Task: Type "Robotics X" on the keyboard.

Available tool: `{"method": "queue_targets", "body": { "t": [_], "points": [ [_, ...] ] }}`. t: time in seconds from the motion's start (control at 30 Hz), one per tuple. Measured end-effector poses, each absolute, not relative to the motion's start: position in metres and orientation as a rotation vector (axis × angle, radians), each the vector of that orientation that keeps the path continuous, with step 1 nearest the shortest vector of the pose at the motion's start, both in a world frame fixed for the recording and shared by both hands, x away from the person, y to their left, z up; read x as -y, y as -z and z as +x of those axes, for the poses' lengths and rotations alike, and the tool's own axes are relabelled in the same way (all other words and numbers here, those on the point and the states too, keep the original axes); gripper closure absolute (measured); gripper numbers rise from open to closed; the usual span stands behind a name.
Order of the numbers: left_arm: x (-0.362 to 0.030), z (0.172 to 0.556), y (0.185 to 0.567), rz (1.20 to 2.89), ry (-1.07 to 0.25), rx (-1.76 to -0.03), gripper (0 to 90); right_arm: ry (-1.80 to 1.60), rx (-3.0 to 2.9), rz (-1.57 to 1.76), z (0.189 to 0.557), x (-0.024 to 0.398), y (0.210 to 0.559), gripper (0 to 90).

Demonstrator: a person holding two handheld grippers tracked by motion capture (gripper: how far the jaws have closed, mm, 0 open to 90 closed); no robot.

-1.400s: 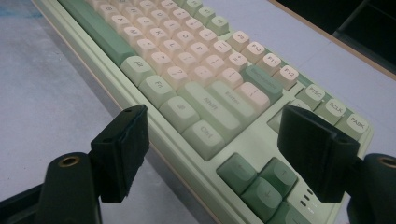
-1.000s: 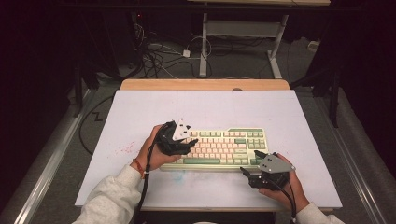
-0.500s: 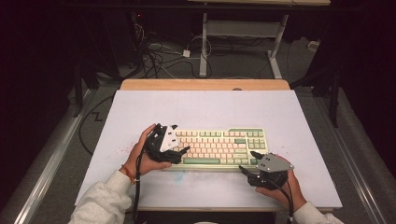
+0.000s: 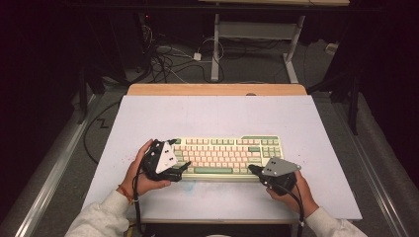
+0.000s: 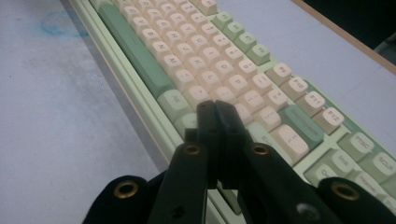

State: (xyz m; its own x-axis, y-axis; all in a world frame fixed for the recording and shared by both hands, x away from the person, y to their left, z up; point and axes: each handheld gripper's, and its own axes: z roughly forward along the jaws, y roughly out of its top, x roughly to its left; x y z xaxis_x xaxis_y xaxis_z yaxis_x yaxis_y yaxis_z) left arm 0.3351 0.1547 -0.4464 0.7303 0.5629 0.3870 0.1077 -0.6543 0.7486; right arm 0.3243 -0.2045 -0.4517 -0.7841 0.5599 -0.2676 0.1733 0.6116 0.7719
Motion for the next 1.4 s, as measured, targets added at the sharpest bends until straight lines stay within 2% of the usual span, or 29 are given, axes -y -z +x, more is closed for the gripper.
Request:
{"method": "queue_targets", "body": {
  "t": [0.43, 0.83, 1.4],
  "points": [
    [-0.177, 0.319, 0.459, 2.205, -0.725, -0.573, 17.8, -0.974, -2.42, 0.56, 0.354, 0.164, 0.457, 90.0],
    [-0.183, 0.302, 0.475, 2.263, -0.654, -0.599, 19.2, -0.906, -2.433, 0.574, 0.389, 0.133, 0.457, 90.0],
    [-0.182, 0.301, 0.475, 2.272, -0.644, -0.6, 19.2, -0.868, -2.453, 0.576, 0.397, 0.119, 0.459, 90.0]
  ]
}}
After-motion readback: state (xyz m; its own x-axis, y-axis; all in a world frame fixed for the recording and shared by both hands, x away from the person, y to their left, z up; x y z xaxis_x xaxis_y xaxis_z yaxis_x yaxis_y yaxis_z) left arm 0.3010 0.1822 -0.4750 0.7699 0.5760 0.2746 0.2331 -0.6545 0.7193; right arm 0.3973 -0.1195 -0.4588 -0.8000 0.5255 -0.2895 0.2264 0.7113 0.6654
